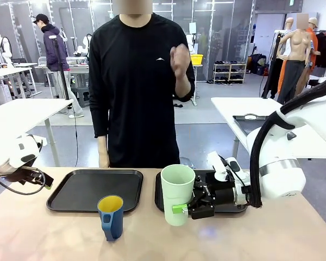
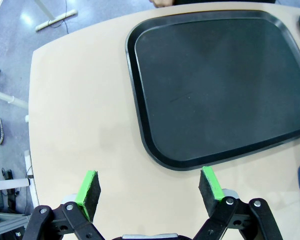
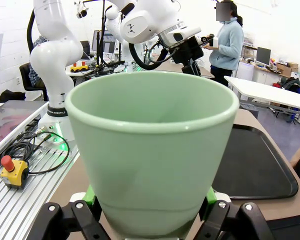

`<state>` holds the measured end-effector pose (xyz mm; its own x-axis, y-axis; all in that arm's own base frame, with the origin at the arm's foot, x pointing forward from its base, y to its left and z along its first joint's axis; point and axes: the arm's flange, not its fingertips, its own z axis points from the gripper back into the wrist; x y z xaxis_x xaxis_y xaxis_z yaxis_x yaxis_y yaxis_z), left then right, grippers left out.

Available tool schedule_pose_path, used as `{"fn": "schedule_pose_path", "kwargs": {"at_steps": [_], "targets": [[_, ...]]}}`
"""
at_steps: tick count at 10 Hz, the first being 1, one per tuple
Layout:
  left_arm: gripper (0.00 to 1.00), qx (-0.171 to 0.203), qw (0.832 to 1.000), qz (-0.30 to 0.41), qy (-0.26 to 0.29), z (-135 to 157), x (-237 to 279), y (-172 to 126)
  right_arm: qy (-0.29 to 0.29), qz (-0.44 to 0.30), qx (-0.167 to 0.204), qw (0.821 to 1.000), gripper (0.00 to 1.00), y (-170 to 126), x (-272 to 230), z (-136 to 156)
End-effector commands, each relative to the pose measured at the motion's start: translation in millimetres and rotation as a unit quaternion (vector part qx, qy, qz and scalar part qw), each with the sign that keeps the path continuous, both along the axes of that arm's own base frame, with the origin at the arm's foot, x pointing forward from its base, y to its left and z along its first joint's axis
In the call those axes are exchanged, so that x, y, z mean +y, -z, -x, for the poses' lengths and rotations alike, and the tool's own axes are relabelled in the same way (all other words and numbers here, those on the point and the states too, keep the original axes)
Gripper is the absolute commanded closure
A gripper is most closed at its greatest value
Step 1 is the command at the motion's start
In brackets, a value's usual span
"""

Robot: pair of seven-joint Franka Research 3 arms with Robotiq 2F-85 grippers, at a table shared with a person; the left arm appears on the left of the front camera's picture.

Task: Sort and store the cups by type.
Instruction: Place the picked Reusable plastic cup into the Flat Tray indicated by the person.

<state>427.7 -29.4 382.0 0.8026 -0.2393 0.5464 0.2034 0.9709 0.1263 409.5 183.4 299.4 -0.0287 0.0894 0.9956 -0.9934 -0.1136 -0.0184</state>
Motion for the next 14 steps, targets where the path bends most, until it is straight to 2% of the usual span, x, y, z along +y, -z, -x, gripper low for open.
{"fn": "schedule_pose_path", "kwargs": {"at_steps": [1,9,10,11,14], "targets": [[0.00,0.000,1.000,0.001,-0.001,0,1,0,-0.003,-0.003,-0.001,1.000,0.76,-2,1,0],[0.00,0.000,1.000,0.001,-0.001,0,1,0,-0.003,-0.003,-0.001,1.000,0.76,-2,1,0],[0.00,0.000,1.000,0.001,-0.001,0,1,0,0.000,0.000,0.000,1.000,0.15,0,0,0],[0.00,0.000,1.000,0.001,-0.001,0,1,0,0.031,0.013,-0.012,0.999,0.15,0,-5,-8],[0.00,0.000,1.000,0.001,-0.001,0,1,0,0.066,0.025,0.002,0.998,0.15,-3,-28,-39]]}}
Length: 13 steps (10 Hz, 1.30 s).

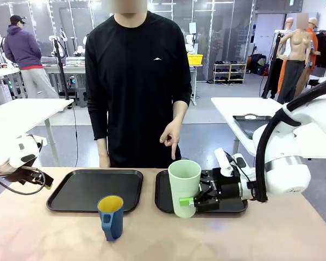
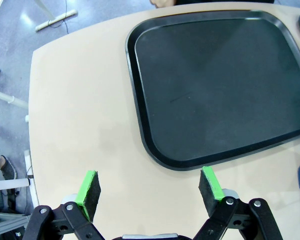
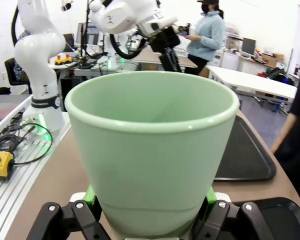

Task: Sort and store the cups by type.
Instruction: Place the picked Reusable plastic cup into the Flat Tray indicated by the person.

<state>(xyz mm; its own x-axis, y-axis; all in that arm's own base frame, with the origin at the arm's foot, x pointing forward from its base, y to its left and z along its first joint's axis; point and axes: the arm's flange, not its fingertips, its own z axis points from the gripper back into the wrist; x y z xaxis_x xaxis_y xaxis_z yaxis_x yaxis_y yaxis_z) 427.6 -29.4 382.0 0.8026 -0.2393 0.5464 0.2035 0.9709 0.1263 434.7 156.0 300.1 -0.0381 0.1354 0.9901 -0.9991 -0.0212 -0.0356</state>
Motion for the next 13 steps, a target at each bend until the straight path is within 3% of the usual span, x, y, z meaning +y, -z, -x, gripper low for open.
{"fn": "schedule_pose_path", "kwargs": {"at_steps": [1,3,5,10,13], "targets": [[0.00,0.000,1.000,0.001,-0.001,0,1,0,0.039,0.002,0.018,0.999,0.15,-4,-9,-34],[0.00,0.000,1.000,0.001,-0.001,0,1,0,0.068,-0.025,0.036,0.997,0.15,-1,-26,-79],[0.00,0.000,1.000,0.001,-0.001,0,1,0,0.102,-0.034,0.043,0.993,0.15,-2,-43,-106],[0.00,0.000,1.000,0.001,-0.001,0,1,0,0.134,-0.027,0.041,0.990,0.15,-1,-58,-119],[0.00,0.000,1.000,0.001,-0.001,0,1,0,0.145,-0.023,0.045,0.988,0.15,21,-57,-129]]}}
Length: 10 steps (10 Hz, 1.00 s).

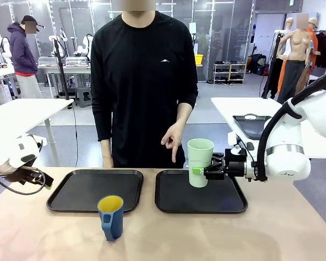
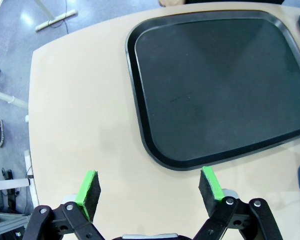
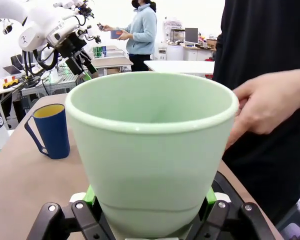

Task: Sort and store the cups by type.
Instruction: Place the picked Reusable plastic cup into the Flat Tray indicated by the person.

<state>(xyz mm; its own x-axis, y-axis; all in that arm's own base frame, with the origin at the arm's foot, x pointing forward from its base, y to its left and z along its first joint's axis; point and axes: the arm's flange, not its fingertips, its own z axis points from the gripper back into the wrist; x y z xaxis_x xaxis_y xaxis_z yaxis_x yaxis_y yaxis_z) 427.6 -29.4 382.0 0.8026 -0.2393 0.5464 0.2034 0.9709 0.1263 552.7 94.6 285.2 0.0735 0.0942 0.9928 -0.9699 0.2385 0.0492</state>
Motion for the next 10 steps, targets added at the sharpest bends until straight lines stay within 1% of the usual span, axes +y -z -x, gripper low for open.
{"fn": "schedule_pose_path", "kwargs": {"at_steps": [1,4,9,10], "targets": [[0.00,0.000,1.000,0.001,-0.001,0,1,0,0.015,0.006,0.004,1.000,0.15,18,8,-13],[0.00,0.000,1.000,0.001,-0.001,0,1,0,0.026,0.016,-0.004,1.000,0.15,51,11,-26],[0.00,0.000,1.000,0.001,-0.001,0,1,0,0.041,0.016,-0.007,0.999,0.15,67,8,-30],[0.00,0.000,1.000,0.001,-0.001,0,1,0,0.037,0.013,-0.006,0.999,0.13,68,8,-30]]}}
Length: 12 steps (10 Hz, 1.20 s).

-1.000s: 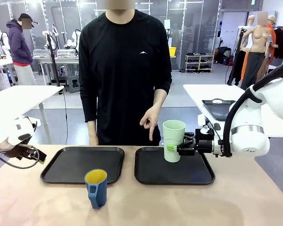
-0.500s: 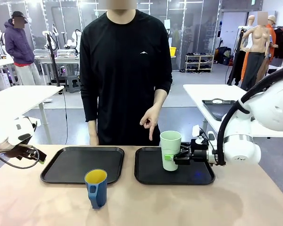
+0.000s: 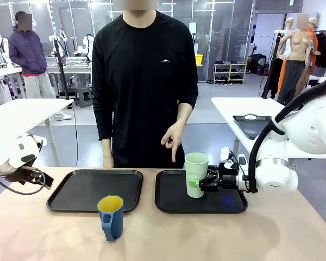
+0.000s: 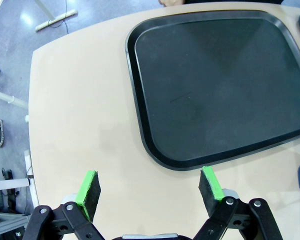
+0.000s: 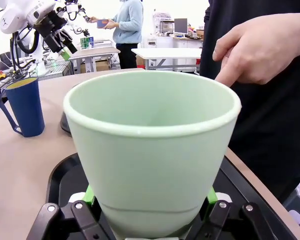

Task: Sort and store the cups by type.
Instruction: Place the picked Reusable plastic cup into the Flat Tray indicated by the person.

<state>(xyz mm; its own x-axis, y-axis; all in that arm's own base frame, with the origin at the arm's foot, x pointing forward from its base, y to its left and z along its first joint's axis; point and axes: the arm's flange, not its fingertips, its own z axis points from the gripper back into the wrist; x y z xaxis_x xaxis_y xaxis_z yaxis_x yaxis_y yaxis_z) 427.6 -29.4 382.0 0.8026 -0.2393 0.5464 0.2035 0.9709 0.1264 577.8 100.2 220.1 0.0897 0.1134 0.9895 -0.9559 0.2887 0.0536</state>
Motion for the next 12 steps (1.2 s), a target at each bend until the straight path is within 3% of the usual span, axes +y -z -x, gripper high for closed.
{"fn": "schedule_pose_path", "kwargs": {"at_steps": [1,12], "targets": [[0.00,0.000,1.000,0.001,-0.001,0,1,0,0.011,0.000,-0.011,1.000,0.00,2,2,-5],[0.00,0.000,1.000,0.001,-0.001,0,1,0,-0.019,0.047,0.028,0.998,0.00,-9,-51,13]]}}
